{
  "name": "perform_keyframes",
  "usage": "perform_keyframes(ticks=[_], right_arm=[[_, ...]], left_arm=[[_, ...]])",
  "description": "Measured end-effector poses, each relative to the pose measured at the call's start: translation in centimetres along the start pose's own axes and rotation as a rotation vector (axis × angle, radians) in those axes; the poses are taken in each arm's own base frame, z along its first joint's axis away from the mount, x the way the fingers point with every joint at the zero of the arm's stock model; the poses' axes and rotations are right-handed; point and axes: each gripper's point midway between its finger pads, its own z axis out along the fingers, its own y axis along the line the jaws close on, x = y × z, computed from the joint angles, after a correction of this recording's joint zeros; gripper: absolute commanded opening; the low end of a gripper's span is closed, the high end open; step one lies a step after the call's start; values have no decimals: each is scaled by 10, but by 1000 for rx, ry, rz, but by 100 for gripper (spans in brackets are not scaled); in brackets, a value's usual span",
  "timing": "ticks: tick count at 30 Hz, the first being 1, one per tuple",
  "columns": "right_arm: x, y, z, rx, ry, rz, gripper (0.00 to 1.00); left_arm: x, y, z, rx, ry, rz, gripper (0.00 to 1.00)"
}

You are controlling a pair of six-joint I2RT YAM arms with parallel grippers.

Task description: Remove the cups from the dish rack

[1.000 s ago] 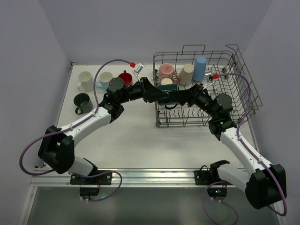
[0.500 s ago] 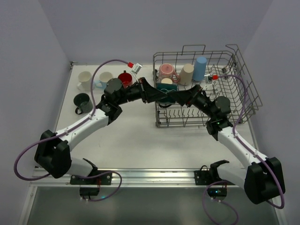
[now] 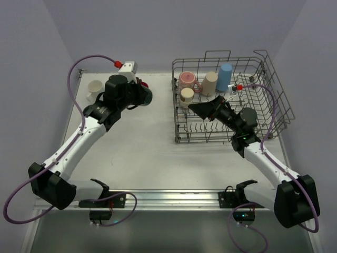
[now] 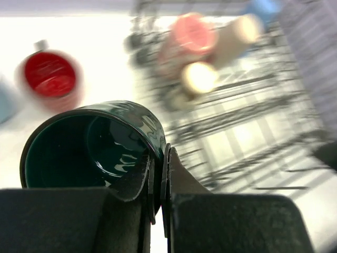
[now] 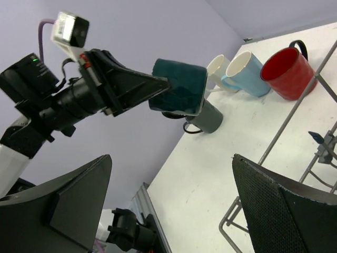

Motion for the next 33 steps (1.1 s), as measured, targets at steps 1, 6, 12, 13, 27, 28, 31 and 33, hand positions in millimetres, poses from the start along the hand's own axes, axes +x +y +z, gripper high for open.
perform_keyframes(ticks=[1, 6, 12, 13, 27, 28, 31, 33], right_arm=[[1, -2, 0, 6, 4, -1, 99], [7, -11, -1, 35, 23, -17, 99], [14, -22, -3, 74, 52, -35, 99], [15, -24, -4, 81, 58, -38, 99], [33, -49, -11, 181, 125, -72, 99], [34, -52, -12, 190, 128, -75, 99], [35, -58, -14, 222, 134, -89, 99], [34, -60, -14, 235, 136, -98, 99]], left_arm=[[3, 18, -1, -58, 18, 12, 0], [29, 114, -14, -363, 123, 48, 0], [81, 162, -5, -515, 280, 94, 0], [90, 167, 0, -526, 306, 100, 0], [164, 221, 39, -658, 524, 162, 0], [162, 223, 41, -660, 518, 164, 0], [157, 230, 47, -667, 499, 168, 0], [155, 232, 48, -674, 492, 169, 5]])
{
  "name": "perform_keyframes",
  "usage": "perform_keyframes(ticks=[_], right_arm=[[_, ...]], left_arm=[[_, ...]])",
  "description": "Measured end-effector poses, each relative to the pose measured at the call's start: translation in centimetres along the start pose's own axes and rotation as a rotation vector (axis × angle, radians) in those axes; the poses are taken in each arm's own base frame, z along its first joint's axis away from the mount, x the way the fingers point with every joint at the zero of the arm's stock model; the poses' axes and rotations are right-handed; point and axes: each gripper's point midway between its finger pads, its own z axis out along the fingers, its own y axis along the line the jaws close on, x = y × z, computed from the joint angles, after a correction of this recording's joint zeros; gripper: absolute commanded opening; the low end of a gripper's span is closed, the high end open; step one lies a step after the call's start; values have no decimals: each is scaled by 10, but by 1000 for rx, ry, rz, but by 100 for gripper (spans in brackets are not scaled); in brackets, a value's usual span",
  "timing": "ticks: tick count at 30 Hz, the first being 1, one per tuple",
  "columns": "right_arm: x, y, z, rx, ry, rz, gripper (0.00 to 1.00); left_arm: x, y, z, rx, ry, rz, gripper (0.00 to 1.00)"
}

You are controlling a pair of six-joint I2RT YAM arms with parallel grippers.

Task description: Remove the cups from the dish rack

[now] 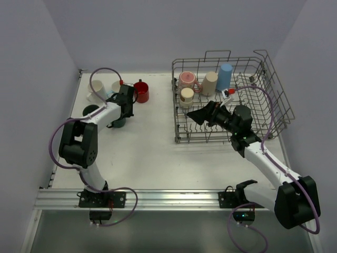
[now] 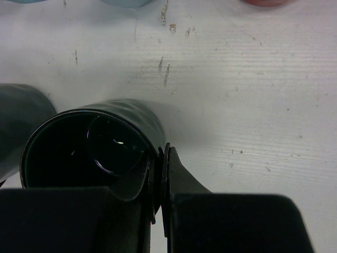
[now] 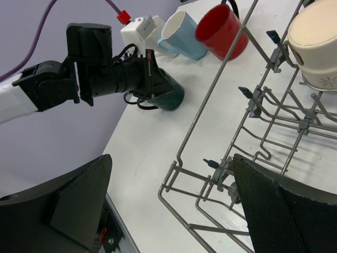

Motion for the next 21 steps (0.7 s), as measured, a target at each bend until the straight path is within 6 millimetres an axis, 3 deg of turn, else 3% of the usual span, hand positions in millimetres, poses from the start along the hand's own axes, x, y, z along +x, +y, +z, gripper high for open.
perform_keyframes(ticks=[2, 3, 5, 6, 11, 16, 21], right_arm=[[-3, -1, 1, 13, -4, -10, 99], [-4, -1, 1, 17, -4, -18, 99], [-8, -2, 3, 32, -6, -39, 99], [-11, -4, 5, 46, -7, -52, 99], [-25, -16, 12, 139, -9, -124, 98], [-34, -33, 14, 239, -4, -181, 85], [-44, -55, 24, 352, 30, -233, 78]], left_arm=[[-1, 2, 1, -7, -3, -1, 16], [-2, 3, 1, -11, -5, 0, 28], [-4, 7, 2, -21, -13, 10, 41], [-6, 9, 2, -28, -22, 9, 53], [-12, 14, 2, -50, -43, 0, 76], [-24, 13, -13, -19, -82, -26, 85], [-58, 1, -64, 129, -207, -94, 89]])
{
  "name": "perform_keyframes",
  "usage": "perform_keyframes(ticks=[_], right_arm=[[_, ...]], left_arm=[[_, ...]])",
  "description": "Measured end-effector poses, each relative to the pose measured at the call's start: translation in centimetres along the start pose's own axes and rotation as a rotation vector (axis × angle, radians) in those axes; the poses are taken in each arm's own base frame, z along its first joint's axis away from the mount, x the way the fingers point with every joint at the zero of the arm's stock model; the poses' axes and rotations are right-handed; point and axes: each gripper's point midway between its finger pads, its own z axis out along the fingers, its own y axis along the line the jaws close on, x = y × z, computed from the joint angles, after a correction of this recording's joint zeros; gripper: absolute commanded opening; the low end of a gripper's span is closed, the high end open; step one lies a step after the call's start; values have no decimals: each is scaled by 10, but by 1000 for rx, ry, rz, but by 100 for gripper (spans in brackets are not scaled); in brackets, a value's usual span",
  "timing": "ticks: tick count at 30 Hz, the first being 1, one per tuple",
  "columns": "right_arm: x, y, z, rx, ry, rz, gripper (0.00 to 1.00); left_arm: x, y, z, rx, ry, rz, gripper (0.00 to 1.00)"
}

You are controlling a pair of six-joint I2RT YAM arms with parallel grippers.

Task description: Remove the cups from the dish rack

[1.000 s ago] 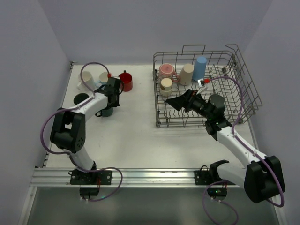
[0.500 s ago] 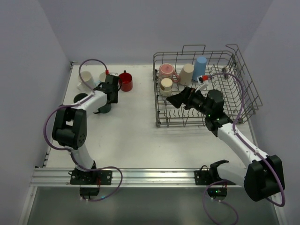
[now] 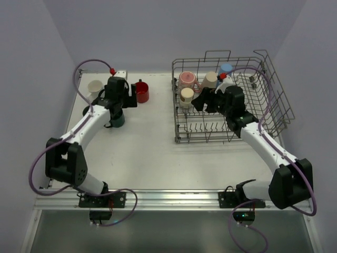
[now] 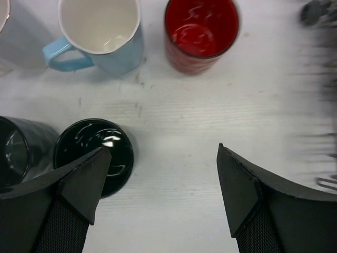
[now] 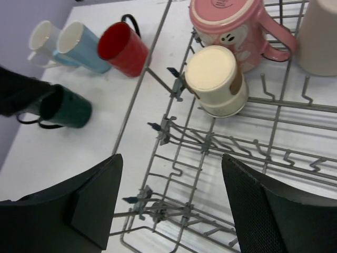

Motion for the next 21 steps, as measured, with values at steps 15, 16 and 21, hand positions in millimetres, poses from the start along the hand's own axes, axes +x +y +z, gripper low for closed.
perform_keyframes(ticks=[15, 16, 21], right_arm=[[2, -41, 86, 262, 129, -178, 79], [3, -43, 91, 273, 134, -192, 80], [17, -50, 105, 305, 170, -241, 84]], left_arm=[[-17, -55, -186, 621, -388, -34, 100], [-11, -55, -191, 634, -398, -30, 100], [-5, -55, -196, 649, -416, -18, 100]])
